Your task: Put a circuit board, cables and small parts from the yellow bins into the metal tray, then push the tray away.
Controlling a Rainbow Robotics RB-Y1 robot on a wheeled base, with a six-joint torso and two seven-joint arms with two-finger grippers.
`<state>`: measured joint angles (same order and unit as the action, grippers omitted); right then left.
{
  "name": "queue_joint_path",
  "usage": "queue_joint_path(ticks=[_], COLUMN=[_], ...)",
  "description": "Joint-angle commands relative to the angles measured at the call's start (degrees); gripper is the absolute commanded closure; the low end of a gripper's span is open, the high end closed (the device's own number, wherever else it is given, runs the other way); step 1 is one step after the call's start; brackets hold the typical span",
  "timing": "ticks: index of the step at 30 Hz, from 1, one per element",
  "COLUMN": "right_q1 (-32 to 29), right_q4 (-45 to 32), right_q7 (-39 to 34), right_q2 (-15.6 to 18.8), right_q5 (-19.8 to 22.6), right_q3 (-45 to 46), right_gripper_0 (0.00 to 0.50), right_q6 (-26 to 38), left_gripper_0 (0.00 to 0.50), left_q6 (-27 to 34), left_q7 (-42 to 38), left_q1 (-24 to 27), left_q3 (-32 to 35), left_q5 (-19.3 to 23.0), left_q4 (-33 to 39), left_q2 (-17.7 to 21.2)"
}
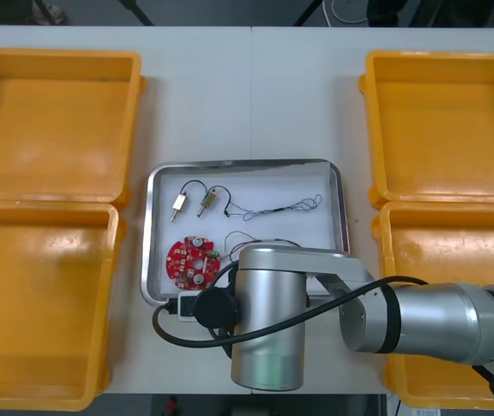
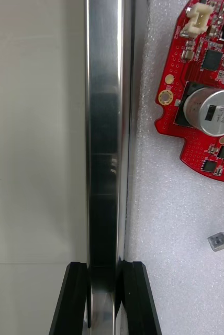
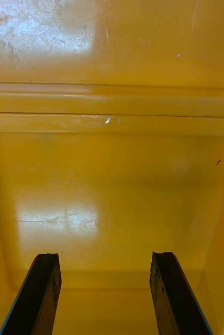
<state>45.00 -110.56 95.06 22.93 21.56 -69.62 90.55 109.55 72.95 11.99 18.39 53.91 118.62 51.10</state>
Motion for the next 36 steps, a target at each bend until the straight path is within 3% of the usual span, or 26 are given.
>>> queue_joint_path(ticks=[1,14,36], right_q1=[3.60,9.14,21.00], right_q4=[-0.71,1.14,13.44], right_q7=[-1.72,-1.11,-0.05], right_q2=[0.36,2.56,-0.70], right_q5=[-0.73,-3.27,-3.89], right_q3=[-0.52,0.53,0.71], right_gripper_0=[0.500,0.500,0.500], right_q6=[0.33,0.24,-2.92], left_gripper_0=[0.000,0.000,0.000], left_q6=[-0.39,-0.39,-0.39], left_q7=[4.83,4.83,4.83], left_q1=[-0.92,-0.92,-0.92], left_q3=[1.82,1.82,1.82], left_q5=[0.05,0.05,0.05], left_q4=[1.70,1.70,1.70], left_q2=[2.52,2.52,2.52])
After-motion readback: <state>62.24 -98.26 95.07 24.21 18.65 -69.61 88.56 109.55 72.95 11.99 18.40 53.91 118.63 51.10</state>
